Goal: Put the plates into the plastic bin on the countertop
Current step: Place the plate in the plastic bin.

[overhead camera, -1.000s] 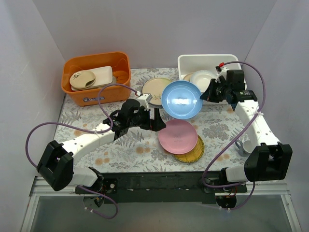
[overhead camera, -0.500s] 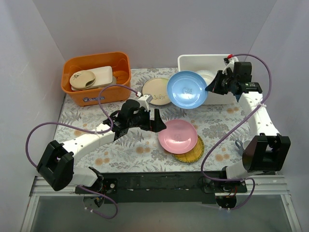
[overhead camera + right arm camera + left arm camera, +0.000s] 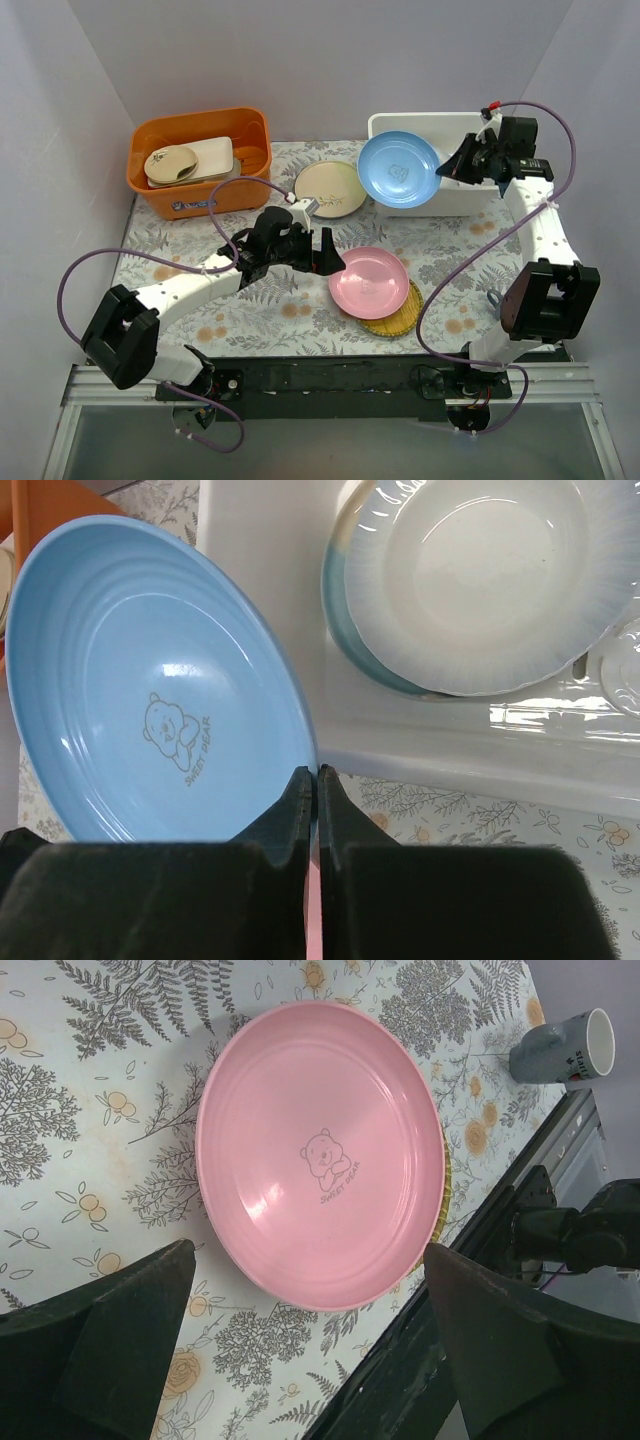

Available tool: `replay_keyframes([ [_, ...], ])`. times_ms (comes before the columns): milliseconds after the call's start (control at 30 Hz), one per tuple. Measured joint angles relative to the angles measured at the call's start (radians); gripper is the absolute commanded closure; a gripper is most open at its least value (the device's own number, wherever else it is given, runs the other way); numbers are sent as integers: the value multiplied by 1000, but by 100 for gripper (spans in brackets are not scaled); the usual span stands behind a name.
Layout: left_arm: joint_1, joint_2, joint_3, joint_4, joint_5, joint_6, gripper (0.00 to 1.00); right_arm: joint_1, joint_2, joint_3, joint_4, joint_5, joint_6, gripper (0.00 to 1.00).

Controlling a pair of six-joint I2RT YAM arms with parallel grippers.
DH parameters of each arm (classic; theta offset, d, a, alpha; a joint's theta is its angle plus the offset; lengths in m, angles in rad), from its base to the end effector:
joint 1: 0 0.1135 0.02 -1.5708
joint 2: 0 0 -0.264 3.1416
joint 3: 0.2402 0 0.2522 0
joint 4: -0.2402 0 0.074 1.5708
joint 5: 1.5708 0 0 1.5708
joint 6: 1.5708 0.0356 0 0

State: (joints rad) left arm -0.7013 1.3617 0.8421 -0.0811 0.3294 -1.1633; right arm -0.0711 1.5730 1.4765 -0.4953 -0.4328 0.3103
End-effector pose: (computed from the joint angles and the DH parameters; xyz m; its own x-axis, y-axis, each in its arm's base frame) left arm 0.2191 -0.2001 0.2413 -0.9189 -0.3611 -0.1591 -0.0737 0.5531 -0.8299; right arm 0.3586 -0.0106 0.3543 -0.6162 0.3218 -0.7189 -0.0993 0.8737 0.4762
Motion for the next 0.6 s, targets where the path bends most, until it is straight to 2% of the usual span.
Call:
replay_keyframes([
  [600,-3,1,-7,-19,15,-61,2,-131,122,146,18,-18,14,99],
])
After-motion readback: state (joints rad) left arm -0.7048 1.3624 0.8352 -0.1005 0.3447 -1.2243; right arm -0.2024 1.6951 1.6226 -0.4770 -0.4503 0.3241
